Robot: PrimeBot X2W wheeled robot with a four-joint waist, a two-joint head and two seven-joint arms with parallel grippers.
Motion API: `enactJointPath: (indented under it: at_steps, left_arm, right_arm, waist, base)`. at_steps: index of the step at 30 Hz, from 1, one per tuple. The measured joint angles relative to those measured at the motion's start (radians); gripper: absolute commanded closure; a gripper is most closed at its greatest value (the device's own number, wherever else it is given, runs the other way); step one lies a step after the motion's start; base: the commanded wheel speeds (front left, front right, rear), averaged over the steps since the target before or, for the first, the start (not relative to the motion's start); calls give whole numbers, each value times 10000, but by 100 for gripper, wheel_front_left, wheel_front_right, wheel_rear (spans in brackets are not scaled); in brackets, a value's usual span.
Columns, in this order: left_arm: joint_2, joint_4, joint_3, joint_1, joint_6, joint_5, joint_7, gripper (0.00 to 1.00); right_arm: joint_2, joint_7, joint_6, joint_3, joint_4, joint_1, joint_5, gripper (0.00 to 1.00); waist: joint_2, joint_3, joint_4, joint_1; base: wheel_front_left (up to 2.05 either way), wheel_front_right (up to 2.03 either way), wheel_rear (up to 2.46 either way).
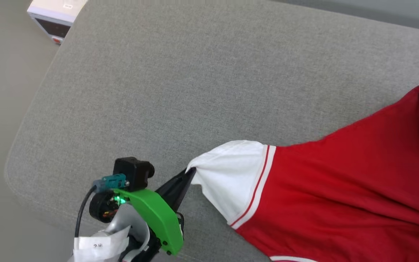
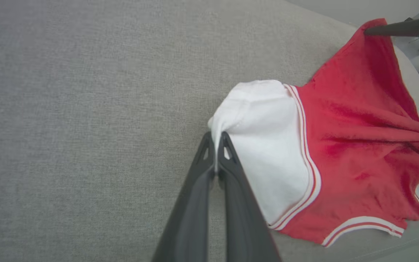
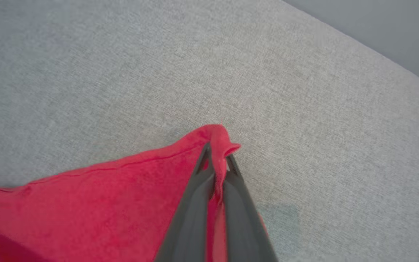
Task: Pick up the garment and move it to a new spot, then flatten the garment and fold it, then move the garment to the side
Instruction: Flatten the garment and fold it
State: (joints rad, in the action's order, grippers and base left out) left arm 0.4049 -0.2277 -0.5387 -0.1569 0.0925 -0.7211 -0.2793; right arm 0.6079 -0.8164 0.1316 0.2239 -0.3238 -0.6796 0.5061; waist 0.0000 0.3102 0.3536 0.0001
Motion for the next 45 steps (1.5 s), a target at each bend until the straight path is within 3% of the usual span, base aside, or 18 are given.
enactJointPath:
  at_steps: [11,20,32,39,45]
  left_arm:
    - [-261,263,811,-1538,136,336,930,100]
    - [-130,261,1912,-2426,401,692,2006,100]
    - [282,-675,2619,-3363,702,1193,2483,100]
    - [426,-1258,2857,-4007,732,1409,2610,100]
    - [940,-1674,2918,-4370,732,1793,2372,100]
  right_arm:
    - [213,2257,0,-441,188,234,656,100]
    - [-96,3524,0,-510,838,244,890,100]
    - [-123,3783,0,-1229,2562,497,976,100]
    - [-397,3720,0,-2019,3568,978,951,100]
    - [-654,3526,0,-2533,4387,1227,865,100]
  waist:
    - [0,-1433,-676,0]
    - [0,-2359,-1534,0]
    - [0,-3192,-2655,-1]
    - [0,-3361,-2988,-1]
    - [0,-3292,-3157,-1]
  base:
    - [0,0,0]
    - [0,0,0]
    - [0,0,0]
    - [0,0,0]
    - [0,0,0]
